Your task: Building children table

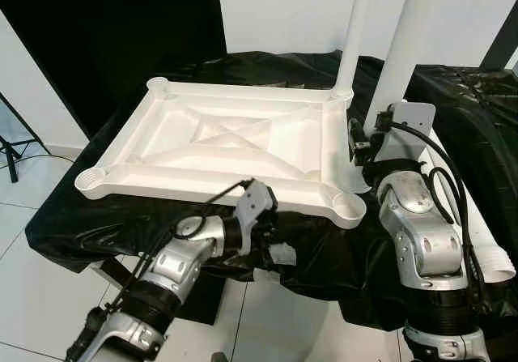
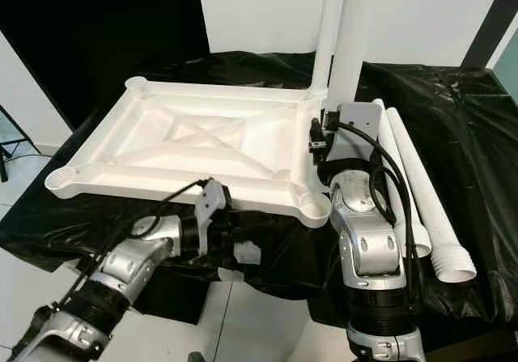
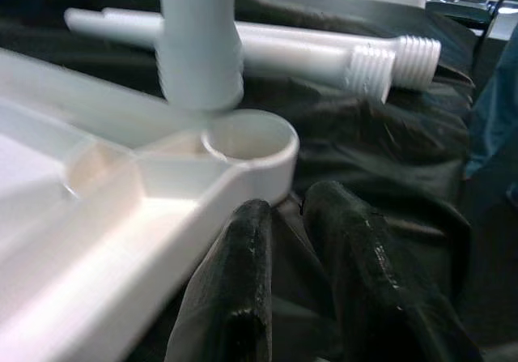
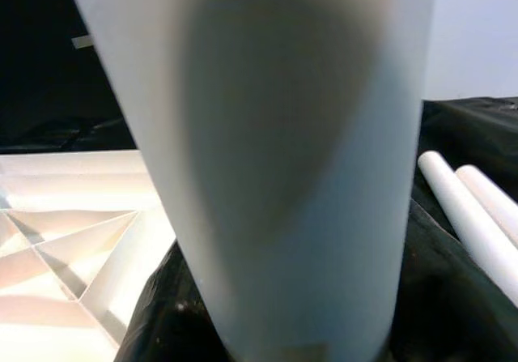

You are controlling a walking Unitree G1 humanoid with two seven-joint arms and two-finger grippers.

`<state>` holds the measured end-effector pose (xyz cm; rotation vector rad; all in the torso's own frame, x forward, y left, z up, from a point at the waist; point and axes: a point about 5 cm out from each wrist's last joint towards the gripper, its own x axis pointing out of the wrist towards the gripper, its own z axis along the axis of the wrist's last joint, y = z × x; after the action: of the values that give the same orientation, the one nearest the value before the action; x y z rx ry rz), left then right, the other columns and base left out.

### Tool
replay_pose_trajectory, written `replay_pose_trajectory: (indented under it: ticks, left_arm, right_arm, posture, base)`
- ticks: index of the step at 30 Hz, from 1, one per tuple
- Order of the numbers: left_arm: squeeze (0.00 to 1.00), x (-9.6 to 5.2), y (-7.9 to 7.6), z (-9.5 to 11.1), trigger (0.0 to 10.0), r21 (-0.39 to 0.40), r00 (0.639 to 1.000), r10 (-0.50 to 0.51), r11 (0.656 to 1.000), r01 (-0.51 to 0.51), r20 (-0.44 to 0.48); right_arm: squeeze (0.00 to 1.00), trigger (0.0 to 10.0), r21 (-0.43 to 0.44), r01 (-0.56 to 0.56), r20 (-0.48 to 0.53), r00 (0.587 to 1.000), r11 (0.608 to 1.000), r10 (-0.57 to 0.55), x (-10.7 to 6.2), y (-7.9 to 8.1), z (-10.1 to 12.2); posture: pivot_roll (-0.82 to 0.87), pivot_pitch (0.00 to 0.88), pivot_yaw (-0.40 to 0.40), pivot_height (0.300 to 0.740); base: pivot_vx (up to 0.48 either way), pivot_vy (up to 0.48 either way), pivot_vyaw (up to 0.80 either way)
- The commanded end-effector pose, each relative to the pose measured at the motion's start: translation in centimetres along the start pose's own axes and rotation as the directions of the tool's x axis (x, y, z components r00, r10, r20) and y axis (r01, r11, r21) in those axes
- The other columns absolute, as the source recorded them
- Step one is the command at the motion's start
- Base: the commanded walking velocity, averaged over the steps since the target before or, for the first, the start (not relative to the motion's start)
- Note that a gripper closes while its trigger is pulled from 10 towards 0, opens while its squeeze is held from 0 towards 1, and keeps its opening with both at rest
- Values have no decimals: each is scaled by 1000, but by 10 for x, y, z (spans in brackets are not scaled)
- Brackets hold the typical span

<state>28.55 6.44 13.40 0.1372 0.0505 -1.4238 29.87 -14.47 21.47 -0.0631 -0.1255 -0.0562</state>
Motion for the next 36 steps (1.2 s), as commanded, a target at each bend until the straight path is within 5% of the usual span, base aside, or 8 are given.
replay_pose_trajectory:
  ticks: [1,13,27,28,29,33,34,36]
  left_arm:
    - [0,3,-2,-4,10000,22,993,-111,994,111,-34]
    - [0,19,30,0,10000,128,991,120,985,-112,-55]
    - [0,26,39,-6,10000,181,970,217,964,-195,-113]
    - [886,26,40,-9,10000,180,965,227,963,-202,-128]
    - [1000,27,40,-11,10000,170,965,220,966,-196,-140]
    - [973,28,40,-16,10000,187,961,222,964,-190,-166]
    - [0,30,41,-16,10000,194,960,228,961,-195,-164]
    - [0,31,42,-14,10000,196,960,233,959,-202,-153]
  right_arm:
    - [0,10000,6,-8,3,1000,1000,8,2,4,0]
    - [0,10000,13,14,13,1000,1000,-14,2,2,2]
    - [0,10000,12,23,18,1000,1000,-23,1,2,3]
    - [0,10000,12,24,18,1000,1000,-24,0,1,3]
    - [0,10000,11,25,18,1000,1000,-25,0,1,3]
    - [0,10000,11,27,19,999,1000,-27,0,1,4]
    - [0,10000,12,27,18,999,1000,-27,0,1,4]
    - [0,10000,12,27,18,999,1000,-27,0,1,3]
  posture:
    - [-117,0,26,740]
    - [-144,0,36,740]
    - [-159,0,35,740]
    - [-159,0,34,740]
    - [-159,0,34,740]
    - [-156,0,33,740]
    - [-156,0,33,740]
    - [-155,0,34,740]
  base:
    - [0,0,0]
    - [0,0,0]
    - [0,0,0]
    - [0,0,0]
    - [0,0,0]
    - [0,0,0]
    - [0,0,0]
    - [0,0,0]
